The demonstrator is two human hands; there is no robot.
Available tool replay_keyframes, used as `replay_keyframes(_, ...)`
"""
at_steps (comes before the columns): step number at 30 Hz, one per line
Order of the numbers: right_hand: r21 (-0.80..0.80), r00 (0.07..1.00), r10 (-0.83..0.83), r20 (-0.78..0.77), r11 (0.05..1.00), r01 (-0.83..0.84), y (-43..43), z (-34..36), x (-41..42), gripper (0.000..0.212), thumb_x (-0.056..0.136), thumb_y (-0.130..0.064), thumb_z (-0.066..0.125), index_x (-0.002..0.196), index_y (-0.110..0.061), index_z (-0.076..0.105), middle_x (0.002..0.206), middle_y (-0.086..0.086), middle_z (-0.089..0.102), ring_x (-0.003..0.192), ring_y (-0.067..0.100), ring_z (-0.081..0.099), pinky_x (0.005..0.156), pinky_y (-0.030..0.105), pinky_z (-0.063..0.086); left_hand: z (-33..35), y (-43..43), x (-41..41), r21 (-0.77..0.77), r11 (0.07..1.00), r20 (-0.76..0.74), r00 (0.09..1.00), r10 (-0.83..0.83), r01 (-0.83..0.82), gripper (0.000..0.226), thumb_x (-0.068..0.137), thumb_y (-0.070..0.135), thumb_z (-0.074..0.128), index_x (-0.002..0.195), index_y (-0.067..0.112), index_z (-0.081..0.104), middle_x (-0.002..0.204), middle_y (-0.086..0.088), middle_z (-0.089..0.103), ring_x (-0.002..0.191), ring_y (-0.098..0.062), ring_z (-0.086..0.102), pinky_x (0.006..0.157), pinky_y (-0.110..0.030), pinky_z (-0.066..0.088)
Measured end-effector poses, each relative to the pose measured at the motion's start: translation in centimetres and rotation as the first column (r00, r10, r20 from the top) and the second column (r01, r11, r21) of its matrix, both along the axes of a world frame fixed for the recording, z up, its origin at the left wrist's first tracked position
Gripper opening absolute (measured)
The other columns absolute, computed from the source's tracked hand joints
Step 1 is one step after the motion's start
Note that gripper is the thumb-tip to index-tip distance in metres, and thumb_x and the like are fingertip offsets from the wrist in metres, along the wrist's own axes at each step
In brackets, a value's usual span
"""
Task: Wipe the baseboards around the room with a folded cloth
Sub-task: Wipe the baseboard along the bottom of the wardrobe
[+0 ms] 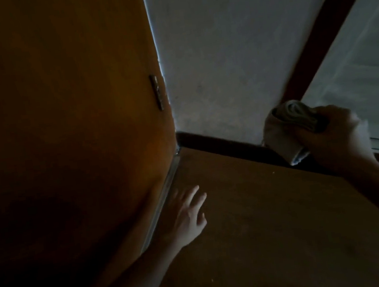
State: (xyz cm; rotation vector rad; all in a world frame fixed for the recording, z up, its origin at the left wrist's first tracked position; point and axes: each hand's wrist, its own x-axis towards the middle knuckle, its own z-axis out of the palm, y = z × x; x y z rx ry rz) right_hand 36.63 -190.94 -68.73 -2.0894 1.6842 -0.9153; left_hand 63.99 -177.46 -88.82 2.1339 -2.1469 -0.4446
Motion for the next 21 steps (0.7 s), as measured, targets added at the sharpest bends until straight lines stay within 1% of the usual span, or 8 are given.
replay_keyframes(4, 0.090, 0.996, -0.076, 0.037, 0.993, 0.073, 0.8, -2.2, -0.2, 0.018, 0.079, -0.053, 0.067, 0.077, -0.036, 0.062, 0.063, -0.018, 0.061, 0.053, -0.002, 0.061, 0.042, 0.019, 0.046, -5.0, 0.1, 0.6, 0.129, 0.992, -0.092, 0.996, 0.009, 0.003, 0.055, 0.098, 0.044, 0.055, 0.150, 0.040, 0.038, 0.164, 0.014, 0.021, 0.150, -0.012, 0.024, 0.123, -0.041, 0.023)
replay_keyframes(6, 0.143, 0.993, -0.103, 0.052, 0.985, 0.095, 1.0, -4.6, 0.7, 0.016, 0.078, -0.056, 0.067, 0.074, -0.045, 0.056, 0.062, -0.021, 0.061, 0.057, -0.004, 0.063, 0.046, 0.020, 0.050, -6.7, 0.3, 1.3, 0.093, 0.996, -0.115, 0.993, 0.015, -0.004, 0.056, 0.093, 0.044, 0.061, 0.147, 0.041, 0.045, 0.161, 0.012, 0.030, 0.147, -0.017, 0.031, 0.118, -0.043, 0.033)
replay_keyframes(8, 0.201, 0.989, -0.121, 0.081, 0.974, 0.103, 0.7, -8.1, 1.6, 0.015, 0.077, -0.054, 0.071, 0.074, -0.048, 0.058, 0.062, -0.028, 0.061, 0.063, -0.010, 0.063, 0.054, 0.019, 0.048, -8.2, 0.5, 1.6, 0.033, 0.999, -0.126, 0.992, 0.004, 0.000, 0.057, 0.091, 0.045, 0.062, 0.146, 0.039, 0.048, 0.158, 0.009, 0.036, 0.144, -0.022, 0.035, 0.115, -0.044, 0.039)
replay_keyframes(12, 0.316, 0.986, -0.115, 0.119, 0.946, 0.072, 0.3, -16.1, 3.8, 0.017, 0.076, -0.051, 0.074, 0.089, -0.043, 0.067, 0.078, -0.020, 0.068, 0.073, -0.006, 0.064, 0.060, 0.018, 0.051, -10.0, 0.5, 1.8, -0.059, 0.997, -0.039, 0.998, -0.045, 0.043, 0.060, 0.091, 0.055, 0.046, 0.149, 0.037, 0.044, 0.158, 0.003, 0.037, 0.141, -0.022, 0.032, 0.111, -0.041, 0.032)
replay_keyframes(15, 0.360, 0.983, -0.134, 0.126, 0.929, 0.081, -0.1, -20.4, 6.3, 0.025, 0.078, -0.050, 0.075, 0.096, -0.033, 0.070, 0.083, -0.014, 0.069, 0.073, -0.004, 0.065, 0.057, 0.017, 0.050, -10.5, 0.5, 1.8, -0.096, 0.994, -0.051, 0.997, -0.059, 0.054, 0.060, 0.093, 0.053, 0.046, 0.150, 0.035, 0.042, 0.160, 0.002, 0.035, 0.143, -0.021, 0.030, 0.116, -0.042, 0.028)
replay_keyframes(17, 0.389, 0.980, -0.147, 0.136, 0.917, 0.083, -0.7, -22.2, 8.4, 0.029, 0.080, -0.052, 0.071, 0.099, -0.030, 0.069, 0.085, -0.011, 0.069, 0.073, -0.001, 0.066, 0.059, 0.023, 0.055, -10.7, 0.8, 2.0, -0.098, 0.993, -0.071, 0.995, -0.069, 0.062, 0.061, 0.093, 0.052, 0.049, 0.151, 0.035, 0.041, 0.162, 0.003, 0.031, 0.146, -0.018, 0.028, 0.120, -0.040, 0.024)
replay_keyframes(19, 0.387, 0.979, -0.127, 0.157, 0.920, 0.057, -1.4, -23.3, 10.9, 0.030, 0.082, -0.052, 0.070, 0.100, -0.028, 0.068, 0.085, -0.010, 0.069, 0.074, 0.001, 0.066, 0.062, 0.028, 0.058, -10.8, 0.7, 2.1, -0.109, 0.992, -0.085, 0.994, -0.068, 0.059, 0.060, 0.094, 0.050, 0.051, 0.151, 0.034, 0.042, 0.163, 0.005, 0.027, 0.148, -0.016, 0.026, 0.124, -0.036, 0.014)
replay_keyframes(21, 0.327, 0.979, -0.106, 0.174, 0.944, 0.044, -2.5, -23.9, 13.3, 0.029, 0.083, -0.049, 0.071, 0.097, -0.024, 0.069, 0.083, -0.010, 0.068, 0.075, 0.003, 0.065, 0.064, 0.025, 0.055, -10.9, 0.7, 2.0, -0.119, 0.992, -0.085, 0.994, -0.064, 0.053, 0.061, 0.092, 0.049, 0.052, 0.151, 0.034, 0.043, 0.163, 0.004, 0.028, 0.148, -0.017, 0.027, 0.125, -0.034, 0.009)
